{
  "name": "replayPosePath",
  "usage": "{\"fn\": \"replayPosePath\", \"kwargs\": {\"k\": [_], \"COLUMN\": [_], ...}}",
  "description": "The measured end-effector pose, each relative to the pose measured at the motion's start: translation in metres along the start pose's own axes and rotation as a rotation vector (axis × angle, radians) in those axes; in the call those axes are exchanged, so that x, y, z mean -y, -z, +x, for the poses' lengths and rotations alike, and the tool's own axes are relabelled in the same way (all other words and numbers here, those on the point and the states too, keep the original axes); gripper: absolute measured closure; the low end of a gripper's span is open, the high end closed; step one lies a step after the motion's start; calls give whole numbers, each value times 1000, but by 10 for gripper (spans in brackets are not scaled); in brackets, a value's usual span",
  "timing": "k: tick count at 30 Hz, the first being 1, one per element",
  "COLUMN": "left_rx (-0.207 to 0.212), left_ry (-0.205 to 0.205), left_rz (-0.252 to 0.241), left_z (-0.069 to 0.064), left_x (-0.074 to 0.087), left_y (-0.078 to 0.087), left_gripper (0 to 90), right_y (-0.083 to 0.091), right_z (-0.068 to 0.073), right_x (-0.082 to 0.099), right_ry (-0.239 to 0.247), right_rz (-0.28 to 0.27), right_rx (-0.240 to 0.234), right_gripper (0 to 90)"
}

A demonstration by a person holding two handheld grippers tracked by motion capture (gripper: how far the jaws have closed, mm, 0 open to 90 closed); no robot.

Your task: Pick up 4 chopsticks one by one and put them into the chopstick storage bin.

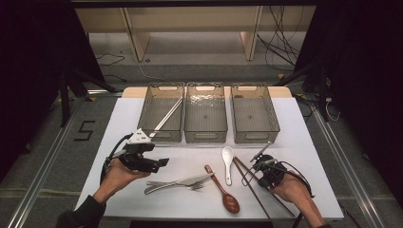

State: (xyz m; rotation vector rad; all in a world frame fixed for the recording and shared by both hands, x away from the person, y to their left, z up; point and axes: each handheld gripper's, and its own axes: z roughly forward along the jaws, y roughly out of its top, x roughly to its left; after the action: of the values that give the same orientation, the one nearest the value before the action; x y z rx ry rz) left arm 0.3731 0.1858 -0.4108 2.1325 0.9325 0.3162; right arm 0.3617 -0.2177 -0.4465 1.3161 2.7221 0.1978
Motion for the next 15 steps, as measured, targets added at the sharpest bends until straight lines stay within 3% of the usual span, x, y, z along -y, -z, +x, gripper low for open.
{"fn": "replayPosePath", "kwargs": {"k": [7,15], "left_rx": [14,51], "left_ry": [-8,-42], "left_rz": [10,31], "left_z": [-2,-13], "left_x": [-1,-7], "left_y": [-2,-9], "left_gripper": [204,202], "right_y": [15,34], "right_z": [0,21], "right_x": [0,-8], "right_ry": [26,126], "right_rz": [-68,-145], "right_rx": [20,2], "right_gripper": [854,854]}}
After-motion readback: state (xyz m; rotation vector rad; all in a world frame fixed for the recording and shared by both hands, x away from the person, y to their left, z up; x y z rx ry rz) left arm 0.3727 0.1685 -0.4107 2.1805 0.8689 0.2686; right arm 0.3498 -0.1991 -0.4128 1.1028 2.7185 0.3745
